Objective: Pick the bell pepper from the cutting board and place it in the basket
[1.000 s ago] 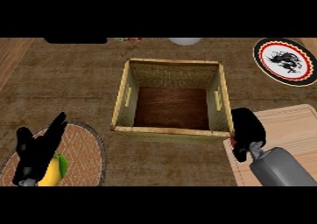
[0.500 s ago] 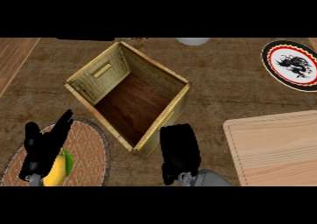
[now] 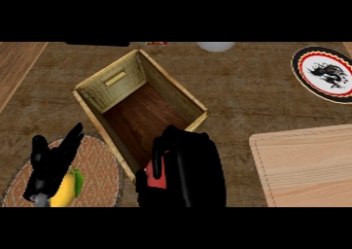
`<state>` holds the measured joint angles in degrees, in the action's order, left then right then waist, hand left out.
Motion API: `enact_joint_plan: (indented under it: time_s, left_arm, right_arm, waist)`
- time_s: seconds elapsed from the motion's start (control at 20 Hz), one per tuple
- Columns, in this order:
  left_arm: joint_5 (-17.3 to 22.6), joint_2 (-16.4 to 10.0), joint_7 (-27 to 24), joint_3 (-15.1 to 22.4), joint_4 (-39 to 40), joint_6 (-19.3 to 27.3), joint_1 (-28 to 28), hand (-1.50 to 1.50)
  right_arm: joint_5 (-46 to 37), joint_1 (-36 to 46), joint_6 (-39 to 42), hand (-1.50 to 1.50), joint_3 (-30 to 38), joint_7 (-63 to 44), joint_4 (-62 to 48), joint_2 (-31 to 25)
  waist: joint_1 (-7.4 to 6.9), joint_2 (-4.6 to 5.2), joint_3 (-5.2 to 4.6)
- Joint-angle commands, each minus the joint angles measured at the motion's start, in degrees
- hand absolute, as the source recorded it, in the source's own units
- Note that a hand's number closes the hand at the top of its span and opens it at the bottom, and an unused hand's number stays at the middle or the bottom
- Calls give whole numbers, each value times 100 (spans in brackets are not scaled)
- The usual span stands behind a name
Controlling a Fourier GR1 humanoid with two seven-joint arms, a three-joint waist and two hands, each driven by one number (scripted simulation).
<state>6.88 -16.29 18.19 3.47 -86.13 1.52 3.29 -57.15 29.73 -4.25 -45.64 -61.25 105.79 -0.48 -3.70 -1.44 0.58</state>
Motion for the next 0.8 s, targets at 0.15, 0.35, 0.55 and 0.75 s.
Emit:
enact_joint_plan:
  time_s: [0.15,0.35,0.55,0.75]
  left_arm:
    - [-20,46,162,26,326,5,215,0]
    - [-22,104,85,97,255,-47,350,0]
    - [13,34,94,-8,221,-77,384,0]
    - [-60,220,110,69,253,62,286,0]
  right_arm:
    - [-367,1148,-712,150,320,-1577,423,45]
    - [-500,1737,-400,150,774,-1941,390,45]
    - [-530,2362,-332,150,1240,-2247,254,44]
    - [-371,2954,-71,150,1643,-2390,-64,44]
  waist:
    - [84,23,-105]
    - [131,-14,-119]
    - [108,2,-114]
    - [167,20,-116]
